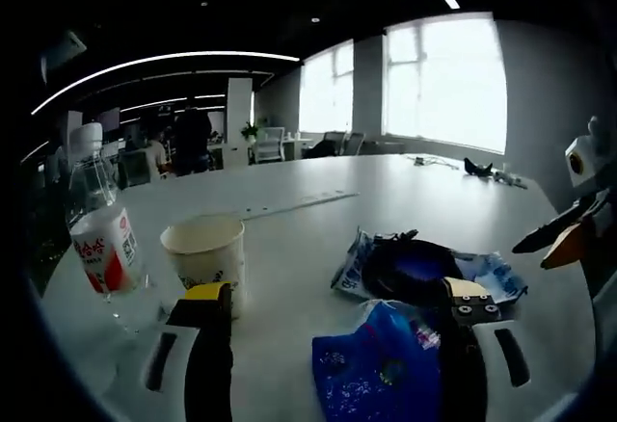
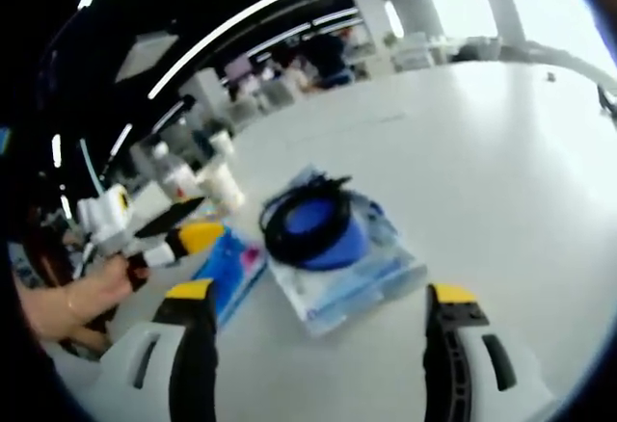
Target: Arrange the tabletop items into an orderly group along one side of the table until the central work area is clear of visible clutter.
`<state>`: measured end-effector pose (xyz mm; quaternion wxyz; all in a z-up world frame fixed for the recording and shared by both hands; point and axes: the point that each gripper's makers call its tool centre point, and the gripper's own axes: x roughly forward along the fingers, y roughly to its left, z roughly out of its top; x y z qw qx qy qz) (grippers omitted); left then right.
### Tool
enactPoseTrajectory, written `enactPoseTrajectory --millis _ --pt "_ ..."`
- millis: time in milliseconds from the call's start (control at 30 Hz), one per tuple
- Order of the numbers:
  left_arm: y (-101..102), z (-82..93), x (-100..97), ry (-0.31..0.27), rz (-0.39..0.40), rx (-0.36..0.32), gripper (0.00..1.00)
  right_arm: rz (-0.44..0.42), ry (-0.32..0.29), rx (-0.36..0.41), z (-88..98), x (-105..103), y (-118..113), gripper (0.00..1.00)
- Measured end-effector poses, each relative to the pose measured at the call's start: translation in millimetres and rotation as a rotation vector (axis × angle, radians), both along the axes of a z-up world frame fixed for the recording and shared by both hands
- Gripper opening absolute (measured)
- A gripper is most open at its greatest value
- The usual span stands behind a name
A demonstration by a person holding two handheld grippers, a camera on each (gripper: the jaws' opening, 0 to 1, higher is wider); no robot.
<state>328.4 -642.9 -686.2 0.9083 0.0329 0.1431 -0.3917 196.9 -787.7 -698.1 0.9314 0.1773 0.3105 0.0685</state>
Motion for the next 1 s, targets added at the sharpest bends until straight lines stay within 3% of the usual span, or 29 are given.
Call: enactPoseTrajectory --millis 300,367,500,633,700,767,900,1000 --pt "-14.6 -0.6 12.4 0.017 0.006 0.001 0.61 -0.01 0.014 -0.002 -3.8 0.9 -1.4 0.79" --pt "-16.7 -5.1 14.5 0.056 0.01 0.0 0.54 -0.016 0.021 -0.001 -5.3 0.6 -2.5 0.75" --pt "-24.6 -7.4 20.3 0.058 0.013 0.008 0.5 -0.046 0.055 0.001 -12.1 -1.5 -6.6 0.67" --pt "-32.2 -11.5 27.9 0.101 0.016 -0.011 0.44 -0.055 0.065 0.012 -14.8 -1.4 -4.8 0.61" --pt "-34.0 -17.6 29.2 0.134 0.019 0.013 0.38 -0.053 0.068 0.005 -16.2 -1.2 -3.5 0.59" --pt "-34.8 -25.5 31.7 0.139 0.006 0.083 0.35 -0.054 0.073 0.0 -18.1 -1.1 -2.9 0.55" --pt "-40.8 -22.0 37.1 0.148 0.012 0.043 0.31 -0.055 0.086 -0.014 -24.0 -1.6 -5.1 0.48" --pt "-39.9 -33.3 40.3 0.175 0.014 0.109 0.29 -0.063 0.098 -0.01 -27.8 -2.0 -6.3 0.45"
